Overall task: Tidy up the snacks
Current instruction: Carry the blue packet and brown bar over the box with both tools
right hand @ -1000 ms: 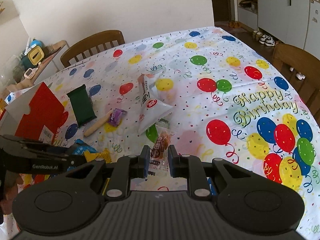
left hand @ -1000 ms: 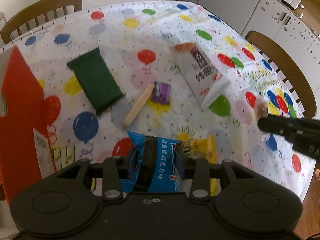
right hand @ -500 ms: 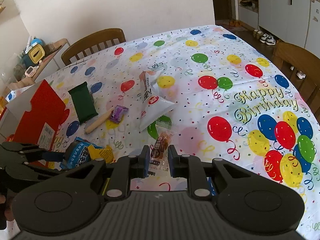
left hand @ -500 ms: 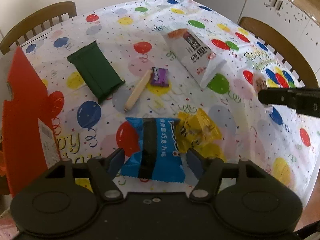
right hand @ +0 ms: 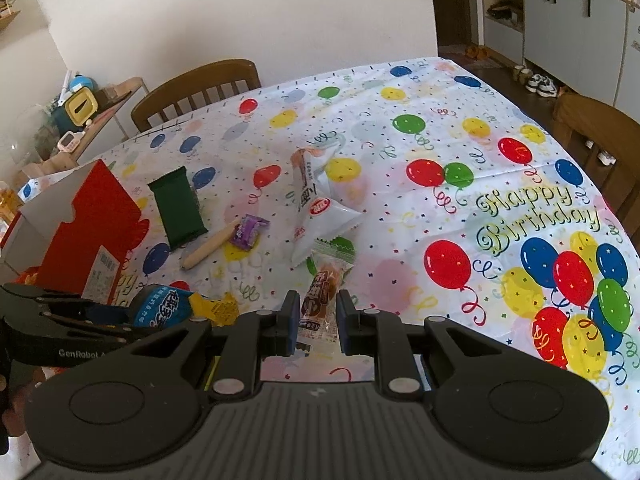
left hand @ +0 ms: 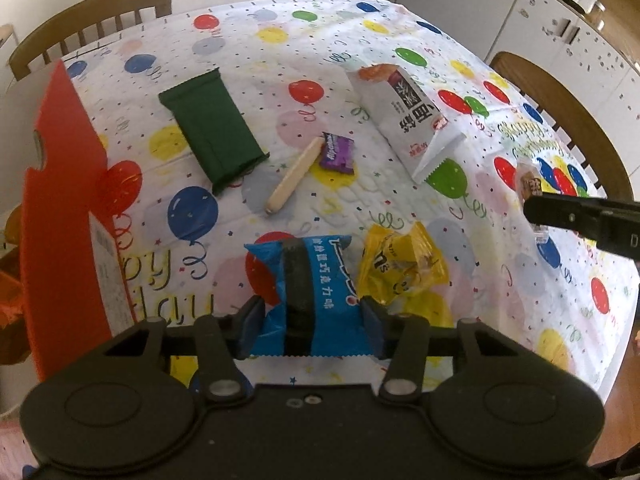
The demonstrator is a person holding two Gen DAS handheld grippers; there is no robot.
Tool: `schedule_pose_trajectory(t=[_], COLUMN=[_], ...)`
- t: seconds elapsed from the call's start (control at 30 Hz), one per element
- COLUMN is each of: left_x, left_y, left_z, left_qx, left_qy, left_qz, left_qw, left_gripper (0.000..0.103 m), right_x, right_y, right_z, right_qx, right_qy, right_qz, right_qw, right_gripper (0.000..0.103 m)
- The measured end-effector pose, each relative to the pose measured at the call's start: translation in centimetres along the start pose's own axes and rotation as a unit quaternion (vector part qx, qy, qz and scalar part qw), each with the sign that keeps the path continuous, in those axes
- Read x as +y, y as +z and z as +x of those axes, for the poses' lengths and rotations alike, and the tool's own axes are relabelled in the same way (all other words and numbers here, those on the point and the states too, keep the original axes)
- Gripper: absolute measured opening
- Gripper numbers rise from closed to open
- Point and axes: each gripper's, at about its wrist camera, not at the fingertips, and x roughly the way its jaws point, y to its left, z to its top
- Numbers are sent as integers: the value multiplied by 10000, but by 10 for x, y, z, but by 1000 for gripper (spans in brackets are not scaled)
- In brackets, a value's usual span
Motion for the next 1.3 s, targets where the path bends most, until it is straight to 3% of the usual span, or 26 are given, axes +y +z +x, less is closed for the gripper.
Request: schedule_pose_trajectory(t=[0.5,0.97,1.3], left_x=[13,58,112], left_y=[10,15,7], left_z=[-59,-125,-147], left_qx=[-585,-1316,-1508], left_qy=[-95,317,639], left_qz=[-428,-828,-1276], left_qw=[9973,9873,9782], left_gripper=[47,46,45], right_x=[48,149,225], right_y=[25,60,68], right_z=[-24,-22,2], right_qx=[-206,-411,-341], right_qy=[440,1193,1503], right_qz=[-596,-1508,-2057], right_qw=[9970,9805,9664], right_gripper=[19,19,19])
